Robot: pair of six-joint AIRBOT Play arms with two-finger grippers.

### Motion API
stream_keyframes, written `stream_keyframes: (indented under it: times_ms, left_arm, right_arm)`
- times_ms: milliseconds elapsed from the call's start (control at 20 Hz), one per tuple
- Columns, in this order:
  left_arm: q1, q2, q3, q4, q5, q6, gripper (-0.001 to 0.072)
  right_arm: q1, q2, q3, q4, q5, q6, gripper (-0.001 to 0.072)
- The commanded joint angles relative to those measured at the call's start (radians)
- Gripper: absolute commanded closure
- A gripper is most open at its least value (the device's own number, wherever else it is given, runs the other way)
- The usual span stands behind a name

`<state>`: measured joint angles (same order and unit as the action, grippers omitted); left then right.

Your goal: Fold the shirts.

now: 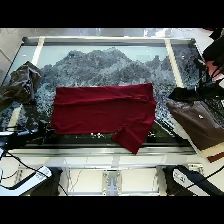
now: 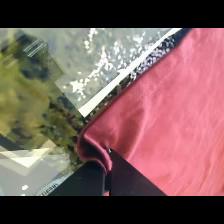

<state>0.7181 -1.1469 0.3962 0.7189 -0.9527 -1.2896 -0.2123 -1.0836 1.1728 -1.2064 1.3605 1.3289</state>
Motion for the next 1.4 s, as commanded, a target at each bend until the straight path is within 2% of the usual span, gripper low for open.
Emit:
stream_keyframes:
  times_ms: [0,100,200,250,300,350,600,800,950,1100,1150,1250,1300,1350]
  left_arm:
    - [-0.010,-0.003,0.006,-0.051,-0.012,0.068,0.0694]
    - [-0.010,-0.003,0.008,-0.051,-0.014,0.076,0.0694]
    - [-0.010,-0.003,0.008,-0.051,-0.027,0.082,0.0695]
    - [-0.010,-0.003,0.008,-0.051,-0.035,0.092,0.0694]
    - [-0.010,-0.003,0.008,-0.051,-0.040,0.094,0.0694]
    - [-0.010,-0.003,0.008,-0.051,-0.043,0.094,0.0694]
    - [-0.010,-0.003,0.008,-0.051,-0.047,0.094,0.0695]
    - [-0.010,-0.003,0.008,-0.051,-0.054,0.094,0.0694]
    - [-0.010,-0.003,0.008,-0.051,-0.053,0.094,0.0694]
    - [-0.010,-0.003,0.008,-0.051,-0.054,0.094,0.0694]
    - [-0.010,-0.003,0.008,-0.051,-0.054,0.094,0.0694]
    - [-0.010,-0.003,0.008,-0.051,-0.055,0.094,0.0695]
    - [-0.010,-0.003,0.008,-0.051,-0.058,0.094,0.0694]
    - [-0.010,-0.003,0.008,-0.051,-0.062,0.094,0.0694]
  right_arm:
    - [0.000,0.002,-0.116,-0.098,0.076,0.002,0.0323]
    - [0.000,0.006,-0.327,0.032,0.006,0.006,0.0322]
    - [0.001,0.004,-0.538,0.253,-0.134,-0.018,0.0319]
    - [0.001,0.002,-0.615,0.332,-0.187,-0.043,0.0298]
    - [0.001,-0.005,-0.667,0.372,-0.202,-0.048,0.0204]
    - [0.001,-0.013,-0.707,0.385,-0.194,-0.048,0.0133]
    - [0.001,-0.026,-0.807,0.438,-0.185,-0.049,0.0148]
    - [0.001,-0.027,-0.807,0.486,-0.266,-0.048,0.0165]
    - [0.002,-0.056,-0.807,0.489,-0.270,-0.048,0.0165]
    - [0.067,-0.096,-0.807,0.502,-0.307,-0.048,0.0167]
    - [0.103,-0.104,-0.807,0.506,-0.328,-0.048,0.0186]
    - [0.168,-0.107,-0.807,0.536,-0.360,-0.048,0.0482]
    - [0.187,-0.107,-0.804,0.549,-0.358,-0.049,0.0651]
    - [0.199,-0.107,-0.797,0.552,-0.346,-0.054,0.0694]
